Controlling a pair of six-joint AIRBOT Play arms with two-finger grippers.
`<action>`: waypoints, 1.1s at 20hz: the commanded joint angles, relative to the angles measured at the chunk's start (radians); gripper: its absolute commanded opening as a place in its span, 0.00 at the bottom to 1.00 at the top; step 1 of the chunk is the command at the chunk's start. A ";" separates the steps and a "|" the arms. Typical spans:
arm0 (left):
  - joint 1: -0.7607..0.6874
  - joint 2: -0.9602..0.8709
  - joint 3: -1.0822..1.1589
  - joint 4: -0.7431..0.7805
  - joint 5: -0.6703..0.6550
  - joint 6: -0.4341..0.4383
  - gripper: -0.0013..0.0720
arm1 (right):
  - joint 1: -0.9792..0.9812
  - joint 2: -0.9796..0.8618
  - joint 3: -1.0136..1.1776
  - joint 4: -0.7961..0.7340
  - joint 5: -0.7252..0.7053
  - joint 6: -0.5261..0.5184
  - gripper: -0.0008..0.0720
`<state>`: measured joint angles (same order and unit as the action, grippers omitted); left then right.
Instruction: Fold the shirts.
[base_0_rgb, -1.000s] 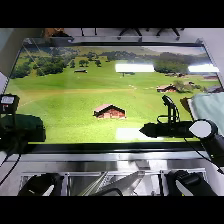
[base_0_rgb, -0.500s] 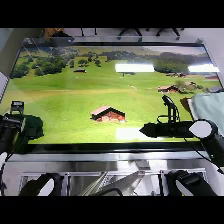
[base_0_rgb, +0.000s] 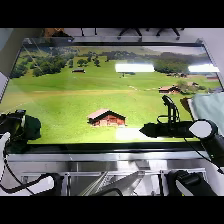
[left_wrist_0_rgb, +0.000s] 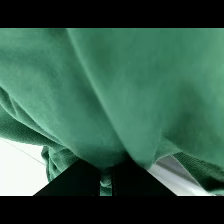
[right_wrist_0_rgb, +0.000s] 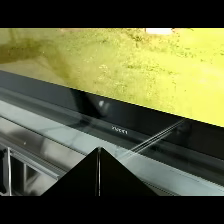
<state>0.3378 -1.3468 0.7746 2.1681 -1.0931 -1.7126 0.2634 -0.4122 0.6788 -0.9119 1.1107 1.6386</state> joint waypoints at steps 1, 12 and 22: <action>-0.020 -0.016 0.127 -0.064 -0.137 0.092 0.04 | 0.001 0.000 0.000 0.000 0.000 0.000 0.04; -0.629 0.417 0.632 -0.784 -0.192 0.086 0.04 | 0.001 0.000 0.000 0.000 0.000 0.000 0.04; -0.940 0.147 0.322 -0.782 0.066 0.040 0.98 | 0.001 0.000 0.000 0.000 0.005 0.000 0.04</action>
<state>-0.5655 -1.1034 1.1374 1.3952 -1.0660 -1.6650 0.2634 -0.4122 0.6788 -0.9123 1.1110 1.6386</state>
